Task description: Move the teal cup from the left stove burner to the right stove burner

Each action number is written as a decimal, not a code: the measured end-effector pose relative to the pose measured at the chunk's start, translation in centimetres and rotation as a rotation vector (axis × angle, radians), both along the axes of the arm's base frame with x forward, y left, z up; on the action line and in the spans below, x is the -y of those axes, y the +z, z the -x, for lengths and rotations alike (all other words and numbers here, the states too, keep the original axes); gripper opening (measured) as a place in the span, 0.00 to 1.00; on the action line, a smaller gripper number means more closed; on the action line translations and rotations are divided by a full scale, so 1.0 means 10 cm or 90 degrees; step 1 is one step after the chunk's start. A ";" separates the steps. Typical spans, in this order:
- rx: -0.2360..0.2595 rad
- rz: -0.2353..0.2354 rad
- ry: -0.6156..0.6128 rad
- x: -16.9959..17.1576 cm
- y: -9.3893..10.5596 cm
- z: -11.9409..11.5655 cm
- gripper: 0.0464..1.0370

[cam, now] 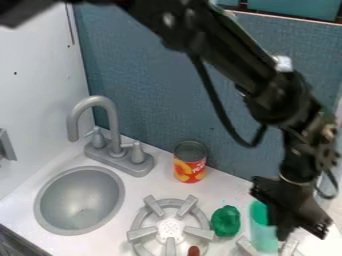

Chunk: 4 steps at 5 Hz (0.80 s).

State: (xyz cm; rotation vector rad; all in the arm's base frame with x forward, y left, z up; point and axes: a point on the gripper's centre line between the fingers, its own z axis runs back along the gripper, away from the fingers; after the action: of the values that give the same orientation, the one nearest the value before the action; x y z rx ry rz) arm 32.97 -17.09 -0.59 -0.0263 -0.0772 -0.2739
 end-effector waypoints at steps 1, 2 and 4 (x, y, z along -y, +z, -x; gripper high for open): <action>-0.018 -0.005 -0.028 0.13 -0.07 0.04 0.05; -0.044 -0.053 0.000 0.12 -0.16 0.12 0.05; -0.042 -0.063 0.019 0.15 -0.32 0.12 0.05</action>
State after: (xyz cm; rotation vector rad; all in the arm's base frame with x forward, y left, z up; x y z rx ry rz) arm 31.76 -18.62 -3.74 0.0643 0.0010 -0.2467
